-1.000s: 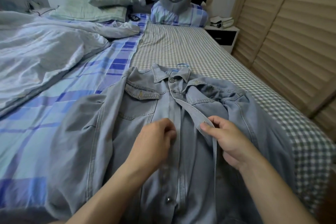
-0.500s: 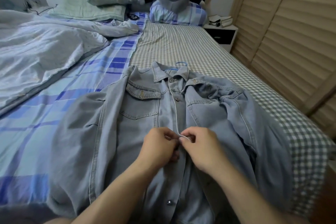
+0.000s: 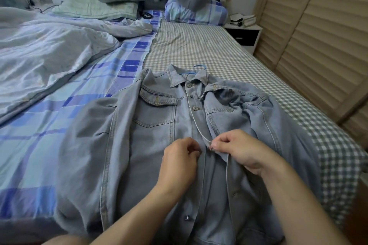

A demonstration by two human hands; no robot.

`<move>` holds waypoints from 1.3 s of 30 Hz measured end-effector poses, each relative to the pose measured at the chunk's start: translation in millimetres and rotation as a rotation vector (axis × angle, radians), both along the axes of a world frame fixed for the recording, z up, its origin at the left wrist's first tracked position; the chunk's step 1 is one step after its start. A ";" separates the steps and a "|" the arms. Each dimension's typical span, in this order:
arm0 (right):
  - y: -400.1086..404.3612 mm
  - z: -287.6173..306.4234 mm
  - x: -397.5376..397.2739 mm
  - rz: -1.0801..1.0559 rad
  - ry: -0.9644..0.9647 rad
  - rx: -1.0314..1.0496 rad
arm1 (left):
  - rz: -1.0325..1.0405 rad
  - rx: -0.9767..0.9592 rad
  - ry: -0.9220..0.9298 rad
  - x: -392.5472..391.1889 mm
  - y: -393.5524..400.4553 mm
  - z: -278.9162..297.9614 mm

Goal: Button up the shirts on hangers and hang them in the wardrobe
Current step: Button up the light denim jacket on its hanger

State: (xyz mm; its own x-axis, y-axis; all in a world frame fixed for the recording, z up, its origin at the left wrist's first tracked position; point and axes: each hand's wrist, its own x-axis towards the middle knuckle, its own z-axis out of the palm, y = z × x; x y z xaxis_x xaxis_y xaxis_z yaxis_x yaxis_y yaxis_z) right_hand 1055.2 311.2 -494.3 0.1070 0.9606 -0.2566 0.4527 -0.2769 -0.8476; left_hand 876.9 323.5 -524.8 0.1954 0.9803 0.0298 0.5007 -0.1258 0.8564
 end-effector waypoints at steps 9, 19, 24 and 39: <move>-5.1 1.5 -4.5 -0.063 0.316 0.080 | 0.024 -0.355 -0.426 -8.0 0.4 16.7; -4.2 -0.1 -34.4 -0.093 -0.005 0.183 | 0.099 -0.494 -0.683 -3.8 -2.7 17.4; -4.6 1.0 -34.6 -0.118 -0.003 0.173 | 0.115 -0.316 -0.521 -2.9 -3.0 12.1; -8.8 3.4 -36.3 -0.026 0.149 -0.019 | 0.117 -0.159 -0.327 -0.5 1.1 8.2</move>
State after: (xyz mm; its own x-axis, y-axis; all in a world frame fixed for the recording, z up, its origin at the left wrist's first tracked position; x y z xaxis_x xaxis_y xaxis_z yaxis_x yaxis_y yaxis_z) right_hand 1018.9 302.3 -490.9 0.0915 0.9528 -0.2894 0.3151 -0.3034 -0.8993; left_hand 876.4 324.6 -516.7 0.0873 0.9928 -0.0824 0.2009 0.0634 0.9776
